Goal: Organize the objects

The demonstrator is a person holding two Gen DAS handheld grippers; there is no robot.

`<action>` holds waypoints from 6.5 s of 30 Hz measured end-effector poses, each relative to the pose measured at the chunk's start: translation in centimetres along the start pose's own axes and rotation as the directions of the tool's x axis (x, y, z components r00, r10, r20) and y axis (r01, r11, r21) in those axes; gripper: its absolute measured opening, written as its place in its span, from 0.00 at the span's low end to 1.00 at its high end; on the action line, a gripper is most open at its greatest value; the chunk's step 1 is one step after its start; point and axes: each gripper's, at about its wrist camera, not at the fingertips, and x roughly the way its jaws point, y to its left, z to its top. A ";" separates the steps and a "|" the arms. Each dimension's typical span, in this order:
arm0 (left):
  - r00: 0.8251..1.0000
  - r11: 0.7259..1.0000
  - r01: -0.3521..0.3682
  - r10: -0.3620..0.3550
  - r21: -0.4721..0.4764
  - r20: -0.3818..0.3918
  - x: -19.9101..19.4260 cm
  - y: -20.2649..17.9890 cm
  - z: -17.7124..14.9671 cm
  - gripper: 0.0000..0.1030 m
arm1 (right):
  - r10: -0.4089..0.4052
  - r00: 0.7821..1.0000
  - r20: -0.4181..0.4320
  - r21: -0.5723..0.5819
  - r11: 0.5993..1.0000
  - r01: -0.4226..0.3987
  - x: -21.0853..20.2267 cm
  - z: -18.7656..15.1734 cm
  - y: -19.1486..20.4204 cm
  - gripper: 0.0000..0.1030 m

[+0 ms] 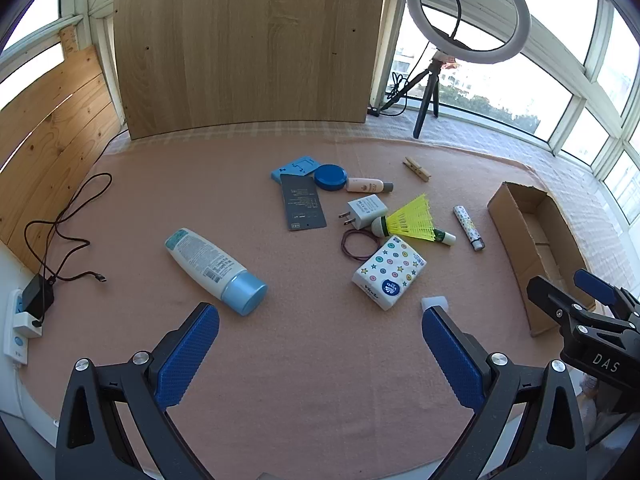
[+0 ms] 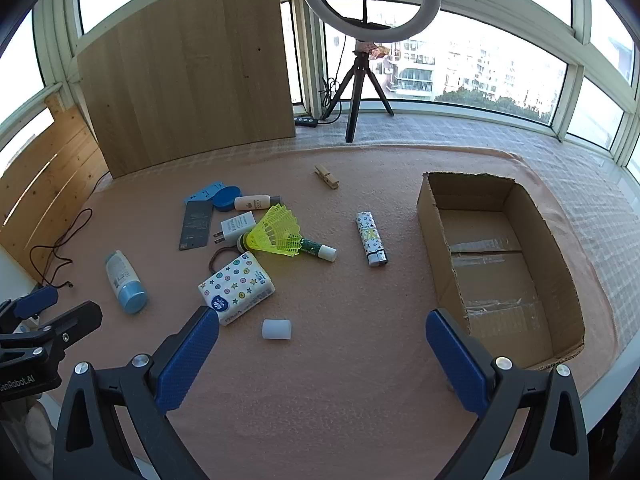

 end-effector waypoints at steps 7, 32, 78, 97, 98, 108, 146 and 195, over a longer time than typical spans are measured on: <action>1.000 1.000 -0.001 0.001 -0.003 0.007 -0.4 0.0 0.0 0.99 | 0.005 1.000 -0.001 -0.014 1.000 -0.005 -0.2 0.0 0.4 0.99; 0.999 0.999 -0.026 0.026 -0.019 0.019 -1.3 0.3 -0.6 0.99 | 0.018 1.000 0.012 -0.042 0.999 -0.017 -1.4 -0.3 0.9 0.99; 0.996 0.996 0.009 -0.017 -0.090 -0.085 7.0 0.4 -0.5 0.99 | 0.284 0.928 -0.243 0.019 0.957 -0.288 9.7 3.3 1.2 0.71; 0.987 0.992 0.054 -0.070 -0.111 -0.144 11.4 -0.8 0.2 0.97 | 0.388 0.831 -0.399 0.137 0.921 -0.365 16.6 4.2 2.1 0.51; 0.986 0.993 0.050 -0.066 -0.109 -0.153 11.7 -0.9 0.2 0.97 | 0.388 0.829 -0.402 0.137 0.921 -0.365 16.7 4.2 2.2 0.50; 0.975 0.992 0.054 -0.078 -0.116 -0.210 14.4 -1.3 0.0 0.90 | 0.415 0.793 -0.445 0.158 0.909 -0.387 17.6 3.8 2.7 0.44; 0.974 0.986 0.160 -0.167 -0.055 -0.151 12.8 -4.9 0.8 0.47 | 0.444 0.786 -0.430 0.083 0.887 -0.455 14.5 3.4 3.0 0.26; 0.887 0.828 0.461 -0.419 0.320 -0.194 9.9 -36.2 1.3 0.70 | 0.147 0.977 -0.156 0.269 0.958 -0.102 2.0 2.1 -25.1 0.52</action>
